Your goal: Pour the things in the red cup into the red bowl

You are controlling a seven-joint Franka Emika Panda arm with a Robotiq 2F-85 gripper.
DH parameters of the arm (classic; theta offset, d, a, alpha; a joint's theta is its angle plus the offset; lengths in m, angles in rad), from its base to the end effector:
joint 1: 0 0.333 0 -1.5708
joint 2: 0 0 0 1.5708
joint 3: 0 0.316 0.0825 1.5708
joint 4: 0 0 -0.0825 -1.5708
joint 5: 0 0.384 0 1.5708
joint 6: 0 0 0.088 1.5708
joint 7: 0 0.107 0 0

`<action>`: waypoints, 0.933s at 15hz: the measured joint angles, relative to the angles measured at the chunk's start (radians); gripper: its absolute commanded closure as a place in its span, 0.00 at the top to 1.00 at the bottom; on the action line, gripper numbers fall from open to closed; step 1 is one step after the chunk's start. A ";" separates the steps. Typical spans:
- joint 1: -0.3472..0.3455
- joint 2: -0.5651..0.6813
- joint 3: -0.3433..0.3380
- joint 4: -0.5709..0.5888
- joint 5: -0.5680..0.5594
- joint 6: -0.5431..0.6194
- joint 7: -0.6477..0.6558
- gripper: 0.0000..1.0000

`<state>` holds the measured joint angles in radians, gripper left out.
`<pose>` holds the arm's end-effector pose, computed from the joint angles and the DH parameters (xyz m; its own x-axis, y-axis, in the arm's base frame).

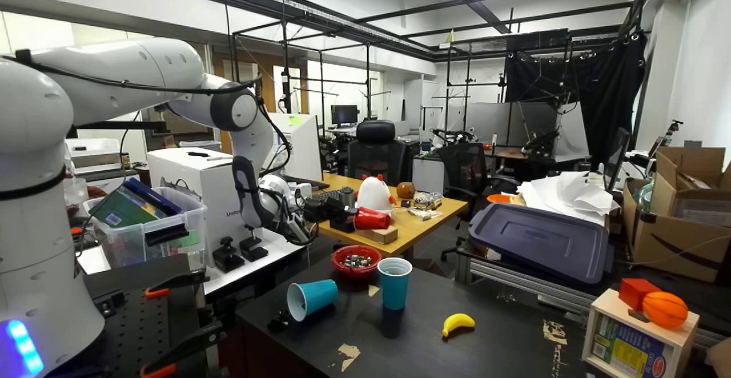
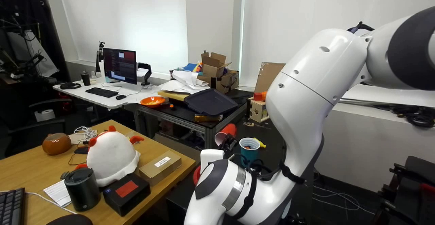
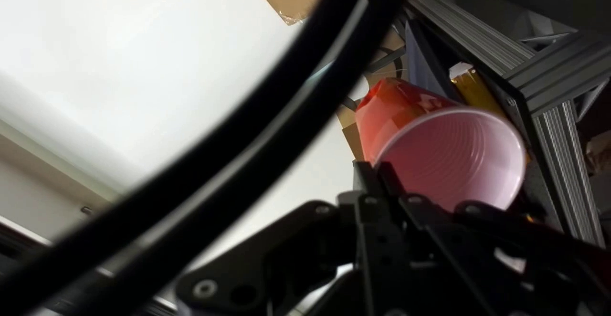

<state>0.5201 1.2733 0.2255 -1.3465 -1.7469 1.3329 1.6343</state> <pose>0.5624 0.3110 -0.0007 0.6406 0.5081 0.5757 -0.5084 -0.2812 0.8139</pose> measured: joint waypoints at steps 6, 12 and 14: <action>-0.003 0.000 -0.002 0.000 0.000 0.038 0.001 0.01; -0.007 0.000 -0.002 0.000 0.000 0.067 0.048 0.01; -0.007 0.000 -0.003 0.000 0.001 0.067 0.065 0.01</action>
<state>0.5132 1.2733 0.2226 -1.3465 -1.7455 1.4001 1.6989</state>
